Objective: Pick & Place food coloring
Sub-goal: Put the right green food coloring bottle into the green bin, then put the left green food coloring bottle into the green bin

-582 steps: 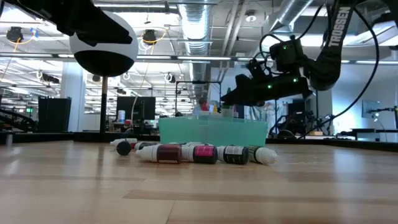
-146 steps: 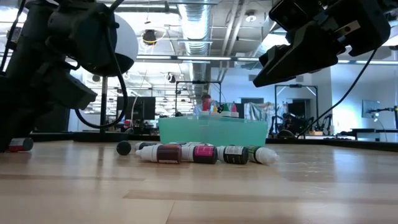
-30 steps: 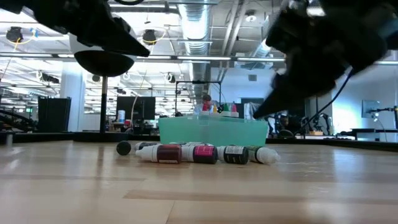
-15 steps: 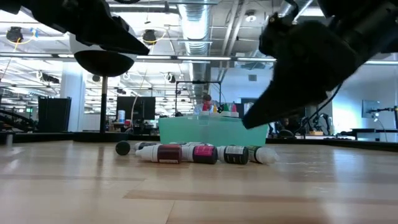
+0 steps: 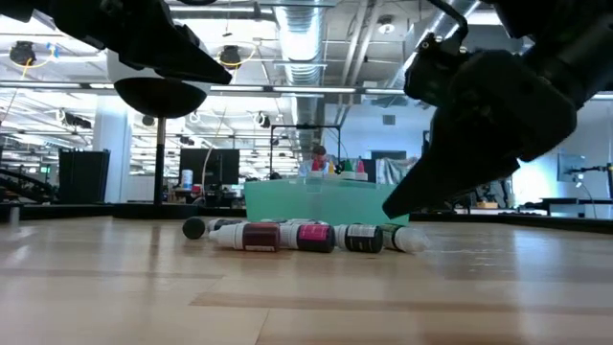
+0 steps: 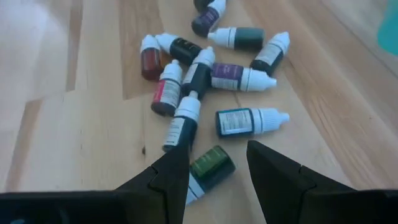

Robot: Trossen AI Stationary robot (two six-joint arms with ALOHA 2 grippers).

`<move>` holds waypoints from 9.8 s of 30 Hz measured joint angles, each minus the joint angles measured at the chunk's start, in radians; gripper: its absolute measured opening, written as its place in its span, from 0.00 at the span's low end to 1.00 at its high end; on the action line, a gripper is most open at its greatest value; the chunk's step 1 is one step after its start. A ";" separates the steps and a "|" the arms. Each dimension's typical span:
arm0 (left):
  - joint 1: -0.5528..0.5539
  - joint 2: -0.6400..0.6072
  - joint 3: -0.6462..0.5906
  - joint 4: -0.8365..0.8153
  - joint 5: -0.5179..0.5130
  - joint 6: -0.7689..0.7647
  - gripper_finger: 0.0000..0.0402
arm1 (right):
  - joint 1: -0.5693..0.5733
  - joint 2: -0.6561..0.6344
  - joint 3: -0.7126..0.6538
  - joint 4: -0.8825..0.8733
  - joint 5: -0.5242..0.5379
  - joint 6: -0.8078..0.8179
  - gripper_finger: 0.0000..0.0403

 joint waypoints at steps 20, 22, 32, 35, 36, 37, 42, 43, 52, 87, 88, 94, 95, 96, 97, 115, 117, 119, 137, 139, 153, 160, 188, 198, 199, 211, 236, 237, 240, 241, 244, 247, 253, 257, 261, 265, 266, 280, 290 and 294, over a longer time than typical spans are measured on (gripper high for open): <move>0.000 0.000 0.000 -0.006 0.001 -0.001 0.36 | 0.003 0.033 0.001 -0.046 -0.078 -0.170 0.38; 0.000 0.000 0.000 -0.006 0.001 -0.001 0.36 | 0.003 0.027 0.001 -0.058 -0.081 -0.203 0.38; 0.000 0.000 0.000 0.000 0.000 -0.006 0.36 | -0.004 -0.060 -0.003 -0.223 -0.089 -0.222 0.38; 0.000 0.000 0.000 0.000 0.001 -0.006 0.36 | -0.004 -0.093 -0.002 -0.300 -0.089 -0.182 0.38; 0.000 0.000 0.000 0.000 0.001 -0.006 0.36 | -0.004 -0.097 -0.002 -0.319 -0.089 -0.175 0.38; 0.000 0.000 0.000 0.000 0.001 -0.006 0.36 | -0.004 -0.100 -0.002 -0.333 -0.089 -0.169 0.38; 0.000 0.000 0.000 0.000 0.001 -0.006 0.36 | -0.013 -0.100 -0.002 -0.325 -0.129 -0.182 0.38; 0.000 0.000 0.000 0.000 0.001 -0.006 0.36 | -0.018 -0.096 -0.002 -0.318 -0.130 -0.183 0.38; 0.000 0.000 0.000 0.000 0.001 -0.006 0.36 | -0.054 -0.086 -0.001 -0.312 -0.151 -0.193 0.38; 0.000 0.000 0.000 -0.006 0.001 -0.006 0.36 | -0.186 -0.089 0.256 -0.590 0.037 -0.515 0.16; 0.000 0.000 0.000 -0.007 0.001 -0.006 0.36 | -0.201 -0.089 0.278 -0.616 0.044 -0.529 0.16; 0.000 0.000 0.000 -0.012 0.001 -0.007 0.36 | -0.304 -0.089 0.386 -0.692 0.060 -0.630 0.16; 0.000 0.000 0.000 -0.012 0.001 -0.007 0.36 | -0.328 -0.089 0.398 -0.694 0.060 -0.640 0.16; 0.000 0.000 0.000 -0.013 0.002 -0.008 0.36 | -0.353 -0.089 0.408 -0.696 0.059 -0.648 0.16; 0.000 0.000 0.000 -0.013 0.003 -0.010 0.36 | -0.379 -0.089 0.417 -0.698 0.058 -0.654 0.16; 0.000 0.000 0.000 -0.045 0.019 -0.028 0.36 | -0.643 -0.089 0.427 -0.734 -0.088 -0.602 0.19; 0.000 0.000 0.000 -0.047 0.019 -0.028 0.36 | -0.647 -0.089 0.427 -0.732 -0.087 -0.602 0.21; 0.000 0.000 0.000 -0.048 0.019 -0.028 0.36 | -0.647 -0.089 0.427 -0.731 -0.087 -0.602 0.23; 0.004 0.000 0.000 -0.175 0.043 -0.051 0.36 | -0.555 -0.138 0.427 -0.753 -0.084 -0.656 0.35; 0.007 0.000 0.000 -0.174 0.054 -0.051 0.36 | -0.523 -0.164 0.427 -0.760 -0.085 -0.664 0.35; 0.129 0.180 0.010 -0.164 0.311 0.031 0.36 | -0.339 -0.453 0.218 -0.720 -0.088 -0.648 0.33; 0.170 0.298 0.058 -0.171 0.409 0.099 0.36 | -0.243 -0.603 0.024 -0.565 -0.104 -0.577 0.33; 0.224 0.356 0.092 -0.266 0.459 0.033 0.36 | -0.127 -0.676 -0.081 -0.500 -0.075 -0.480 0.30; 0.224 0.356 0.092 -0.266 0.465 0.034 0.36 | -0.127 -0.676 -0.081 -0.500 -0.075 -0.482 0.30; 0.224 0.356 0.092 -0.266 0.465 0.034 0.36 | -0.127 -0.676 -0.081 -0.500 -0.075 -0.482 0.30; 0.224 0.356 0.092 -0.282 0.466 0.034 0.27 | -0.127 -0.676 -0.081 -0.500 -0.075 -0.483 0.30; 0.204 0.355 0.181 -0.386 0.460 0.049 0.22 | -0.127 -0.676 -0.080 -0.501 -0.076 -0.495 0.30; 0.202 0.355 0.200 -0.407 0.458 0.058 0.22 | -0.127 -0.676 -0.081 -0.501 -0.076 -0.496 0.30; 0.197 0.355 0.265 -0.467 0.431 0.092 0.22 | -0.127 -0.676 -0.080 -0.501 -0.076 -0.497 0.30; 0.196 0.355 0.290 -0.491 0.410 0.109 0.22 | -0.127 -0.676 -0.080 -0.501 -0.076 -0.498 0.30; 0.201 0.355 0.360 -0.545 0.311 0.175 0.22 | -0.127 -0.676 -0.080 -0.501 -0.076 -0.498 0.30; 0.223 0.355 0.422 -0.551 0.193 0.254 0.22 | -0.127 -0.676 -0.080 -0.501 -0.076 -0.498 0.30; 0.320 0.355 0.490 -0.539 0.017 0.386 0.22 | -0.127 -0.676 -0.080 -0.498 -0.076 -0.498 0.30; 0.410 0.355 0.491 -0.486 0.060 0.425 0.22 | -0.127 -0.676 -0.080 -0.498 -0.076 -0.498 0.30; 0.492 0.355 0.491 -0.426 0.158 0.451 0.22 | -0.127 -0.676 -0.080 -0.498 -0.076 -0.498 0.31; 0.564 0.355 0.491 -0.414 0.230 0.462 0.22 | -0.127 -0.676 -0.080 -0.498 -0.076 -0.498 0.30; 0.581 0.355 0.491 -0.413 0.247 0.462 0.22 | -0.127 -0.676 -0.080 -0.497 -0.076 -0.498 0.30; 0.655 0.478 0.490 -0.303 0.363 0.452 0.22 | -0.128 -0.676 -0.080 -0.488 -0.076 -0.498 0.30; 0.679 0.503 0.491 -0.327 0.356 0.426 0.26 | -0.137 -0.676 -0.080 -0.498 -0.077 -0.491 0.30; 0.679 0.503 0.491 -0.333 0.356 0.422 0.32 | -0.136 -0.676 -0.080 -0.494 -0.078 -0.489 0.31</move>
